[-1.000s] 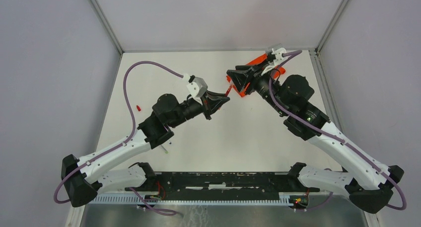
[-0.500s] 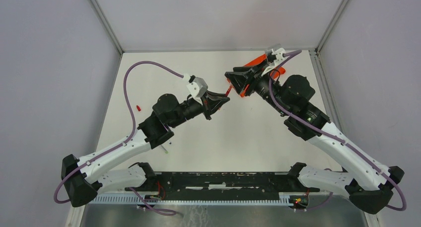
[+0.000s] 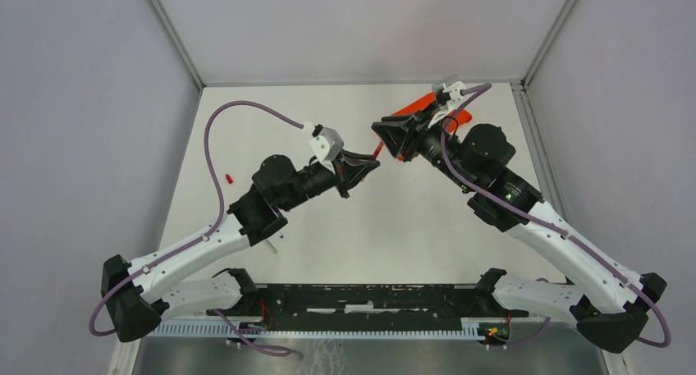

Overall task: Insert the pens into the pen caps
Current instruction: Insert the pen cap onto the pen, then place the pen at the center of the board.

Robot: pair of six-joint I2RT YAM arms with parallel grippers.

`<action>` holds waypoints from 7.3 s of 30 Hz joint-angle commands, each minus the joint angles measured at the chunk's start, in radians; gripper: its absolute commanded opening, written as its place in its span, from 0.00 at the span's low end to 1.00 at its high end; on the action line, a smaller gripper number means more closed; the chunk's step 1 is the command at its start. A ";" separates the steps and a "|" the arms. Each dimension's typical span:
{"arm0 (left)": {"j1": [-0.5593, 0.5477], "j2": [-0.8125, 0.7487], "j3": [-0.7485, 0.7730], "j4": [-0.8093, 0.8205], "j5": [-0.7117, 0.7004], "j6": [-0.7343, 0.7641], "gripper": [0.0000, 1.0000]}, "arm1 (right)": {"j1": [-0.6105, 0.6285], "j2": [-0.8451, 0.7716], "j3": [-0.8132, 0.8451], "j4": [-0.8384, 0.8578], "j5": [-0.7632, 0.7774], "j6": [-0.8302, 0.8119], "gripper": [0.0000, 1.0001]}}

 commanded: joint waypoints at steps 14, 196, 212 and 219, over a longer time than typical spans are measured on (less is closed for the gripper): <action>0.005 -0.002 0.010 0.027 0.002 0.065 0.02 | -0.014 -0.083 -0.085 0.165 0.071 0.054 0.00; 0.005 0.110 0.276 0.301 -0.115 0.081 0.02 | 0.020 -0.033 -0.956 0.495 0.008 0.105 0.00; 0.005 0.045 0.191 0.157 -0.096 0.097 0.02 | -0.009 -0.264 -0.513 0.257 0.148 -0.117 0.54; 0.005 -0.004 0.156 0.078 -0.148 0.084 0.02 | -0.009 -0.338 -0.437 0.218 0.173 -0.211 0.57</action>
